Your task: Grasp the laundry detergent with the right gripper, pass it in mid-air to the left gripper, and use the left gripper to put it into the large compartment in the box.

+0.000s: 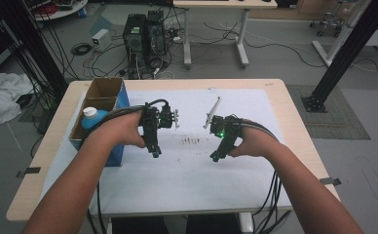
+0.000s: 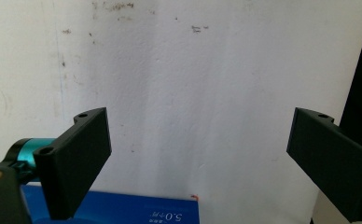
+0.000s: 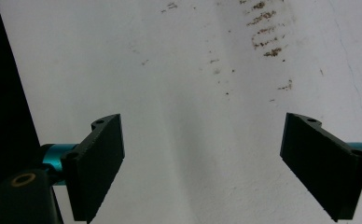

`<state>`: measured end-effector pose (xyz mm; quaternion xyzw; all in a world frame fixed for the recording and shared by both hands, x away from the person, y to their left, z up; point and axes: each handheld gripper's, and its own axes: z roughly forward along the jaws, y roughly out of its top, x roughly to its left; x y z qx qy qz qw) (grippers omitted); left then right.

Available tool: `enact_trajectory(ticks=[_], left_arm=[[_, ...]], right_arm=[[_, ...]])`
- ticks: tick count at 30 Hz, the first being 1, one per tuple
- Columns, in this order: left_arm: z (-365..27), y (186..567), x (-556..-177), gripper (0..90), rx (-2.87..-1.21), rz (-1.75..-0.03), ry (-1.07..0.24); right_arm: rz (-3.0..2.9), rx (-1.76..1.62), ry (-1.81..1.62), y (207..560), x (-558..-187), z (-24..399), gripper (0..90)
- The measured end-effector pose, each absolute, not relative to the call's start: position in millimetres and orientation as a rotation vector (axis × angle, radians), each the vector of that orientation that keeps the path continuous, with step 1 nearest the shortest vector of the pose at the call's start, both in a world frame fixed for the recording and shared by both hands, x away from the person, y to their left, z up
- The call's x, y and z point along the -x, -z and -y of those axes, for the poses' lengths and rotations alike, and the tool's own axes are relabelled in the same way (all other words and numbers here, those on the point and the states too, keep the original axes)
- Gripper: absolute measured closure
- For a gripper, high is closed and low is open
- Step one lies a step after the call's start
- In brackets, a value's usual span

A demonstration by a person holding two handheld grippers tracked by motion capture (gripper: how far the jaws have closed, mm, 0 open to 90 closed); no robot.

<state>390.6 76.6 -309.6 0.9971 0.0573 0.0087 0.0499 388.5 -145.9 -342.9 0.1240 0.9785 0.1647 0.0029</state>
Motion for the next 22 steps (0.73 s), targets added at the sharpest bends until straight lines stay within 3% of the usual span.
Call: enact_trajectory(ticks=[22], left_arm=[[-77.6,307.3,-388.7,6.3,-3.031,-0.169,-0.028]], right_arm=[[-3.061,-0.390,-0.528,338.1,-384.4,144.8,12.8]])
